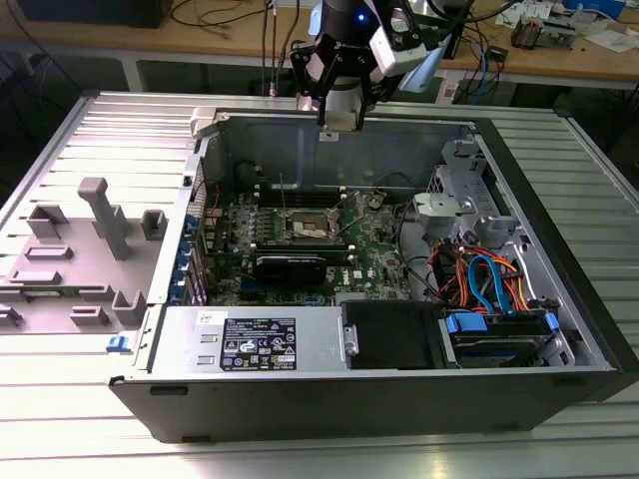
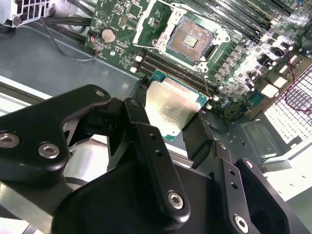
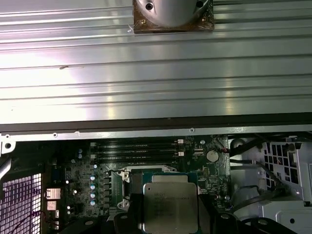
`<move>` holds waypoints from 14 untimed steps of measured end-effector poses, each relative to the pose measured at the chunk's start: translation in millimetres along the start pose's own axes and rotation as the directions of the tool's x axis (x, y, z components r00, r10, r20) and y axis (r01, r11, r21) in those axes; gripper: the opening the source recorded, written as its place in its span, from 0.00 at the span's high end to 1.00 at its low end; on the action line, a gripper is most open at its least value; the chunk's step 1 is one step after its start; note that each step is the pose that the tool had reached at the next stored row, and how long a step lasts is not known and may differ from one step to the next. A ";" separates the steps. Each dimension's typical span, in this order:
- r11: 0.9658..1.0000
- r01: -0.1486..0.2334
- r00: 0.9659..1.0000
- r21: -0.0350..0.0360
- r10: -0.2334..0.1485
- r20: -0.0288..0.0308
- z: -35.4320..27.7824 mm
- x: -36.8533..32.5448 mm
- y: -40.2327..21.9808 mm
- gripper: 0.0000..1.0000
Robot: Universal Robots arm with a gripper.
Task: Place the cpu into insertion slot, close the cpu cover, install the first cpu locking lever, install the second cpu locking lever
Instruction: 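Place the cpu into insertion slot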
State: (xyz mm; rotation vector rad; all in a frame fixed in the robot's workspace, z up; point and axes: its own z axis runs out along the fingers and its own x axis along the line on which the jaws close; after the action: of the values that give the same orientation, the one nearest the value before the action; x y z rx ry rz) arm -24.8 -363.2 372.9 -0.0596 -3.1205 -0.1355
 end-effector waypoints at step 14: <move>0.998 -0.061 0.998 0.002 0.061 0.005 2.1 -0.2 -3.1 0.46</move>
State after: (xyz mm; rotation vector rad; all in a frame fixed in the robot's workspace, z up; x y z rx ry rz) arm -24.7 -366.2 370.6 -0.1560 -3.1200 -0.1307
